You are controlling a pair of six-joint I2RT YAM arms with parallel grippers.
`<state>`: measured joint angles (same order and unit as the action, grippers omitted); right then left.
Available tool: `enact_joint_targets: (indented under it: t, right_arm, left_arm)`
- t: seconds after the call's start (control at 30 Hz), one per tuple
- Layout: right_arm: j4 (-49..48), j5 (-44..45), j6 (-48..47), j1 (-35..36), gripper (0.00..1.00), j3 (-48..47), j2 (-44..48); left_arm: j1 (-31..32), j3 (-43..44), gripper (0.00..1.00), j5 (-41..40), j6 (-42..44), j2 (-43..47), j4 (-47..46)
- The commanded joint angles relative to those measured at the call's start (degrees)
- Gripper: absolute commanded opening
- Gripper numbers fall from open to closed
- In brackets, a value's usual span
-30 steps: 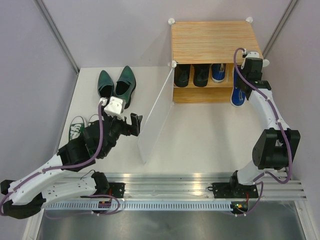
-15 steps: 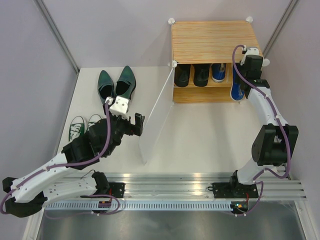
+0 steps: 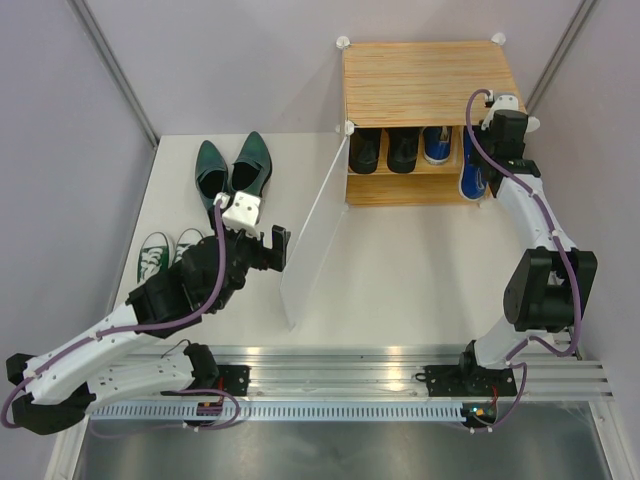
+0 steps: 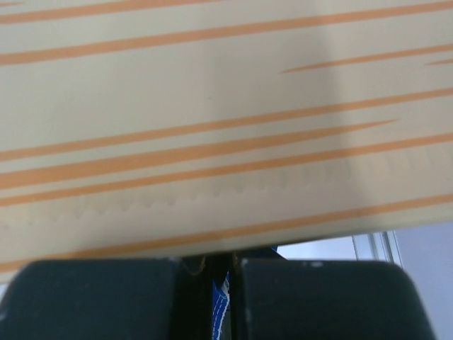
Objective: Place and organize the shoes in the shoe cabinet
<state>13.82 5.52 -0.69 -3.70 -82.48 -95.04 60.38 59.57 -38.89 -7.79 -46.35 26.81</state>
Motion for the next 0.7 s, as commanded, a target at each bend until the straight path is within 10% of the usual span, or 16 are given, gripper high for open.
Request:
enact_joint_targets:
  t: [0.0,0.3,0.67]
  right_arm:
    - [-9.3,-1.4,0.5,0.3,0.06,0.9,-0.3]
    - [-9.4,-1.1,2.4,0.3,0.66,1.7,-0.1]
    - [-9.3,-1.8,3.9,0.3,0.72,3.8,4.4]
  left_arm:
    - [-0.4,-0.4,0.94,0.0,1.9,-0.1,-1.8]
    - [-0.4,-0.4,0.94,1.0,2.1,-0.1,-1.8]
    - [-0.4,-0.3,0.94,1.5,1.9,0.5,-1.8]
